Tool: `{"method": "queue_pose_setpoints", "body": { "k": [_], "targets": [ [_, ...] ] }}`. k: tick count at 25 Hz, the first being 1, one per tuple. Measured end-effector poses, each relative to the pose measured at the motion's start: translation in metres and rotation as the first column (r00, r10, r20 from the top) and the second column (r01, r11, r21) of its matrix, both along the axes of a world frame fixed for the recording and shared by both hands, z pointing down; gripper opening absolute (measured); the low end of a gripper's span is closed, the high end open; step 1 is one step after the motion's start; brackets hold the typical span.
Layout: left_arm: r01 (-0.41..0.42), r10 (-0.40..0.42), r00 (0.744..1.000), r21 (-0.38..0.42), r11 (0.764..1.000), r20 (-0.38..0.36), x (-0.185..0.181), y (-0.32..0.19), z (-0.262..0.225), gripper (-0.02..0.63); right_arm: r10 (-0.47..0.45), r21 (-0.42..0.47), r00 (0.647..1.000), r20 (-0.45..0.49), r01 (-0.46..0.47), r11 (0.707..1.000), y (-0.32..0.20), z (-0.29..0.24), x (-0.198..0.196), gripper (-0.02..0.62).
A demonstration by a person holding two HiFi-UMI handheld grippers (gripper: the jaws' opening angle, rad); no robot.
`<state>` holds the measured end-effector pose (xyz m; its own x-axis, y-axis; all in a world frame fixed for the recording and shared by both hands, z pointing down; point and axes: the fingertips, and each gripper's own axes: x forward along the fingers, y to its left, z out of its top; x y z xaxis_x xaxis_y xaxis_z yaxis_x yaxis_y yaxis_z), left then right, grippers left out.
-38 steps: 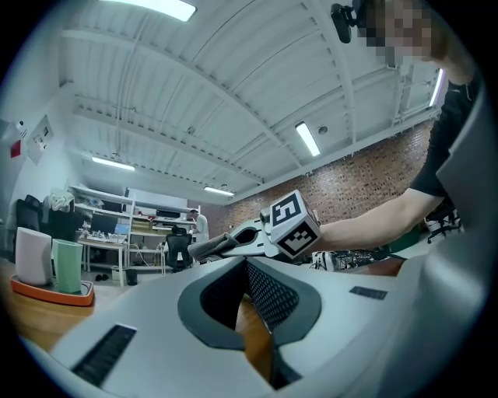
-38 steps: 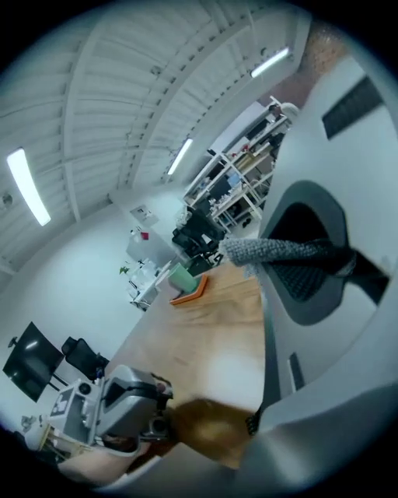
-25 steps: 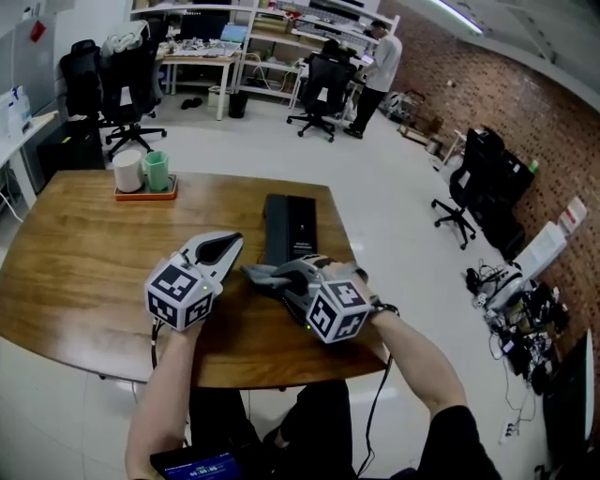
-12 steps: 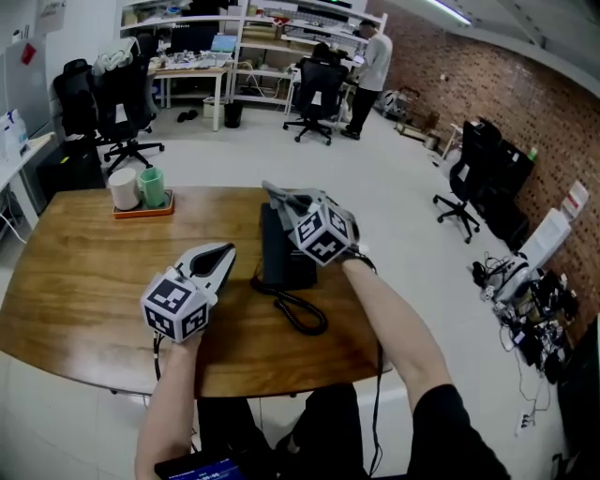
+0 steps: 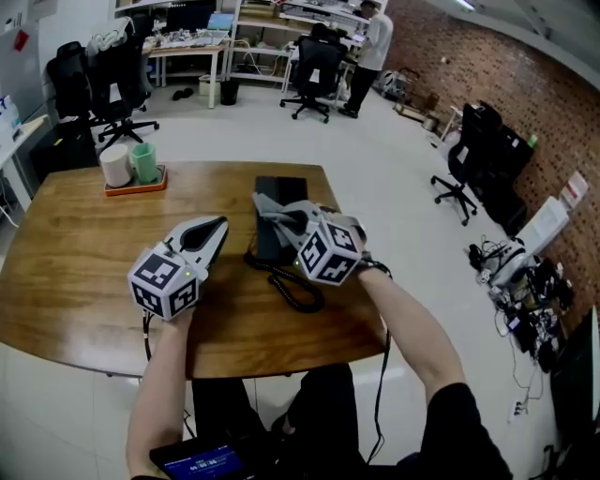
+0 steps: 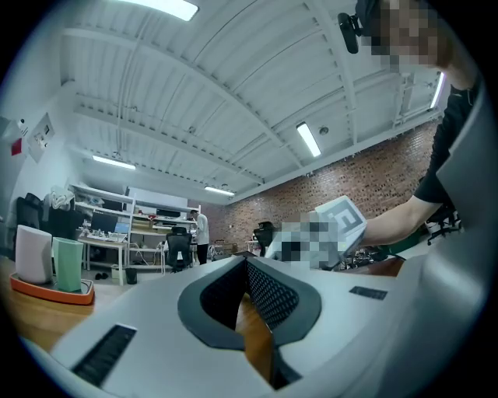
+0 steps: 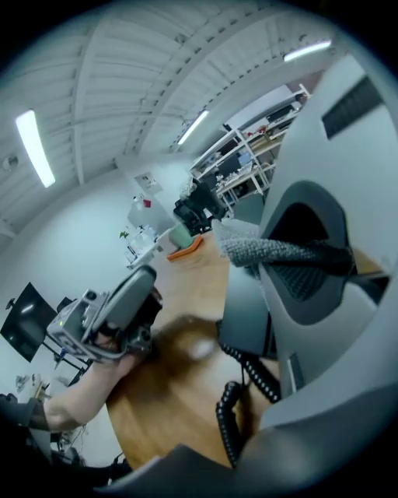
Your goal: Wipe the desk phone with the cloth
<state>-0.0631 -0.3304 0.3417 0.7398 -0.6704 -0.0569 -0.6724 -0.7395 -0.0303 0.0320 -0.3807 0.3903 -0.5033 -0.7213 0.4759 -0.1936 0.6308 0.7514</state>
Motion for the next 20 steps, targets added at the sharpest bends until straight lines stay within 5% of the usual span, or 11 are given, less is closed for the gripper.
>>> {"method": "queue_pose_setpoints", "body": {
  "k": [8, 12, 15, 20],
  "targets": [
    [-0.004, 0.004, 1.000, -0.011, 1.000, -0.001, -0.001, 0.001, 0.003, -0.002, -0.221, -0.162, 0.968, -0.115, 0.201, 0.966, 0.078, 0.027, 0.004, 0.025],
    [-0.004, 0.003, 1.000, -0.014, 1.000, -0.006, -0.001, 0.002, 0.003, -0.002, -0.052, -0.057, 0.992, 0.112, 0.059, 0.997, 0.019, -0.028, 0.006, 0.025],
    [-0.002, 0.001, 1.000, -0.021, 1.000, -0.013, -0.003, 0.001, 0.004, -0.002, 0.094, -0.005, 0.963, 0.253, -0.095, 0.995, -0.037, -0.057, 0.008, 0.025],
    [-0.004, 0.004, 1.000, -0.013, 1.000, -0.008, 0.001, 0.001, 0.002, -0.002, 0.170, 0.006, 0.958, 0.231, -0.176, 0.984, -0.074, -0.050, 0.000, 0.025]
  ]
}}
